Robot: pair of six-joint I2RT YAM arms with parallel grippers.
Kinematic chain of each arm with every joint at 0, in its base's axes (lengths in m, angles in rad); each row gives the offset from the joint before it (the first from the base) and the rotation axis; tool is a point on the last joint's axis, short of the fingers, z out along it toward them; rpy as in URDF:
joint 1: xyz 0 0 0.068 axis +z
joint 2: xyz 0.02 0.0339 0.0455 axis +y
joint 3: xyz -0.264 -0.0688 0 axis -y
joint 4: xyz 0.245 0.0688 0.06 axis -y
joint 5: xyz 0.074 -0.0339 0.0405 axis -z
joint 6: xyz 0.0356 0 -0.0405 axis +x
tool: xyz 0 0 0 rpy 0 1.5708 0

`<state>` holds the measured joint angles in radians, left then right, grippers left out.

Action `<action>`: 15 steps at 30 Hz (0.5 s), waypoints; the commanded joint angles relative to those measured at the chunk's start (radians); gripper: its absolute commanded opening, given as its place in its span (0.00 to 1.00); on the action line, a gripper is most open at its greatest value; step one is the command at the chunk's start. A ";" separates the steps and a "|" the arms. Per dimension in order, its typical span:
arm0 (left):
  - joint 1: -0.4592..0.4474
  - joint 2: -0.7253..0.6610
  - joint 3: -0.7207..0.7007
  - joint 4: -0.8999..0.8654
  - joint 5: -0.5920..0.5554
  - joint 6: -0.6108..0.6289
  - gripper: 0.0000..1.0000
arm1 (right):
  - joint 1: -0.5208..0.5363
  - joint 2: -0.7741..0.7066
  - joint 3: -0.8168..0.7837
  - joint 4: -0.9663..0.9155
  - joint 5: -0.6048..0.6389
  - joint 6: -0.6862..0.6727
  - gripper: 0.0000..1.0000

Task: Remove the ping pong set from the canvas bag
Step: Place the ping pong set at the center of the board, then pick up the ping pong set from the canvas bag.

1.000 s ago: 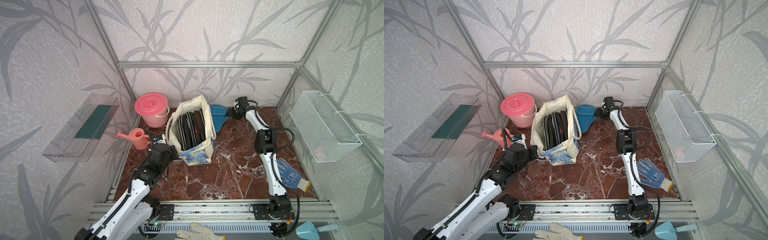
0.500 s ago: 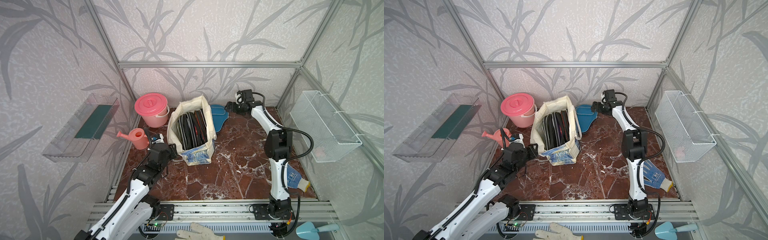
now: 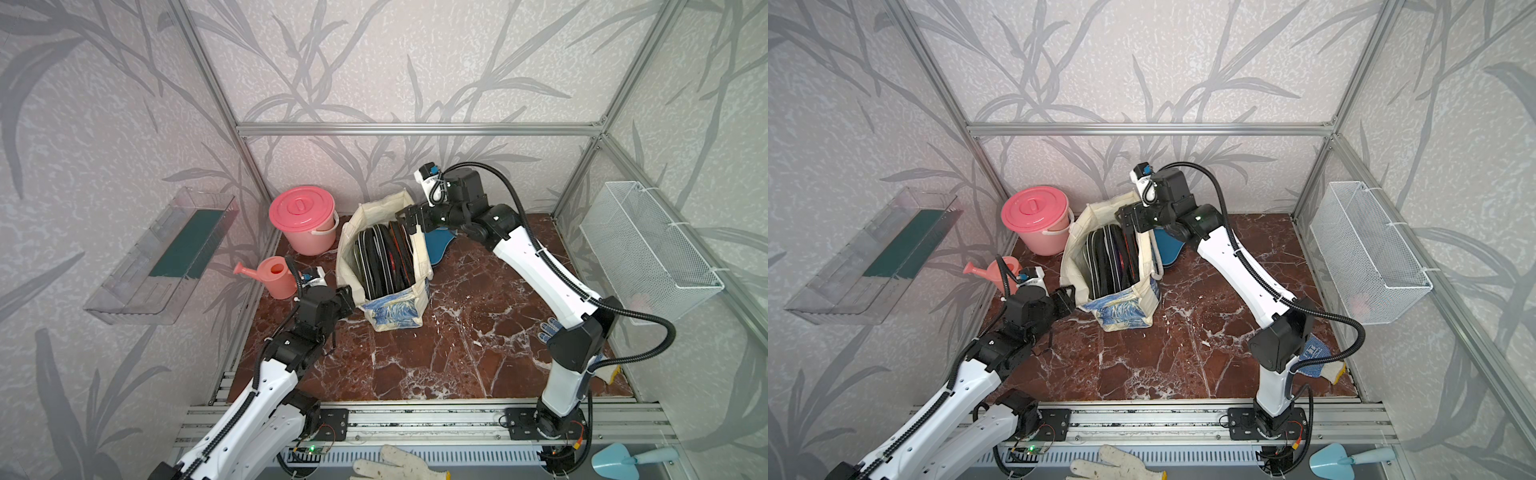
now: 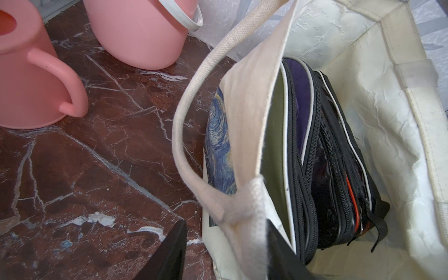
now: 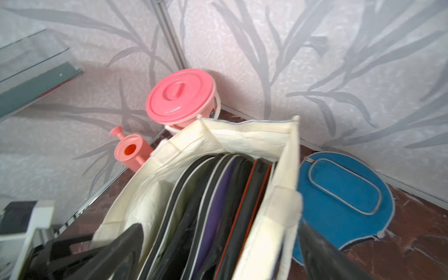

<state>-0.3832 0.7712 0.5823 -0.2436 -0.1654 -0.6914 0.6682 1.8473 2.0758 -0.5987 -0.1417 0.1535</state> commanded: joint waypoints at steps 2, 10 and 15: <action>0.006 -0.001 -0.012 0.039 -0.033 -0.026 0.56 | 0.063 0.045 0.071 -0.161 0.054 -0.046 0.97; 0.014 0.039 -0.015 0.119 -0.042 -0.034 0.47 | 0.140 0.173 0.187 -0.299 0.140 -0.063 0.78; 0.016 0.082 -0.013 0.146 -0.024 -0.025 0.06 | 0.143 0.286 0.306 -0.366 0.134 -0.059 0.59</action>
<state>-0.3744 0.8383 0.5785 -0.1326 -0.1780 -0.7193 0.8120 2.0956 2.3173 -0.8829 -0.0261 0.1024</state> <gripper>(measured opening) 0.106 0.599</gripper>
